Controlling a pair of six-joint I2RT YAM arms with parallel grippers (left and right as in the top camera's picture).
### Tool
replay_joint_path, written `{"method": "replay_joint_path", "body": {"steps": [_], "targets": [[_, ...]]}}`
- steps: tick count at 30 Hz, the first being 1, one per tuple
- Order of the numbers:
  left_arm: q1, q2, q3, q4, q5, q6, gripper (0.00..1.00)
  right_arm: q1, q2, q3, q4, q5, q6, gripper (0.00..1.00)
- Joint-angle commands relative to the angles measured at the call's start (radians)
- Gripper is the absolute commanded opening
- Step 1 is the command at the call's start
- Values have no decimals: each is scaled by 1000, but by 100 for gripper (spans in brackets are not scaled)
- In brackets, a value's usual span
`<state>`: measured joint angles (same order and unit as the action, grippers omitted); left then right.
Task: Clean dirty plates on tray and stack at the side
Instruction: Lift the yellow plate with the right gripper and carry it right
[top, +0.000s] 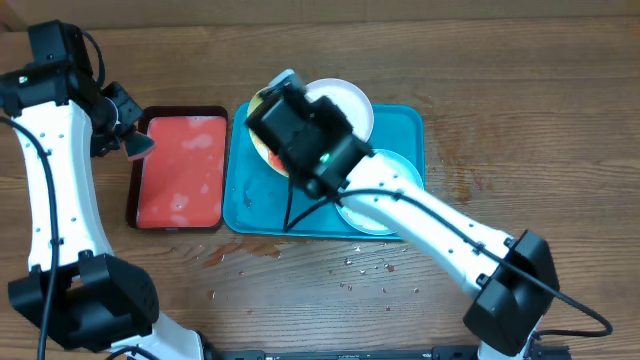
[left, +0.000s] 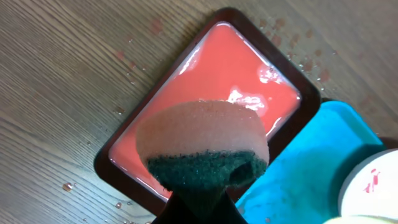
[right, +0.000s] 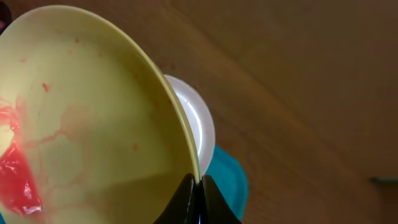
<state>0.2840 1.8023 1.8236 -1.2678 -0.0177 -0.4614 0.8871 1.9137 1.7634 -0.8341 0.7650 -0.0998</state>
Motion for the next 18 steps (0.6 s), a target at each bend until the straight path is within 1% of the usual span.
{"method": "replay_joint_path", "body": {"steps": [1,9,13,18], "targets": [[4,43,-9,-8,13,19,4,57,-31,26,41,193,-195,4],[4,63,-9,-10,18,20,4,140,-31,26,132,356,-457,4],[4,63,-9,-10,18,20,4,172,-31,26,209,426,-588,4],[4,63,-9,-13,18,20,4,187,-31,26,273,481,-657,4]]}}
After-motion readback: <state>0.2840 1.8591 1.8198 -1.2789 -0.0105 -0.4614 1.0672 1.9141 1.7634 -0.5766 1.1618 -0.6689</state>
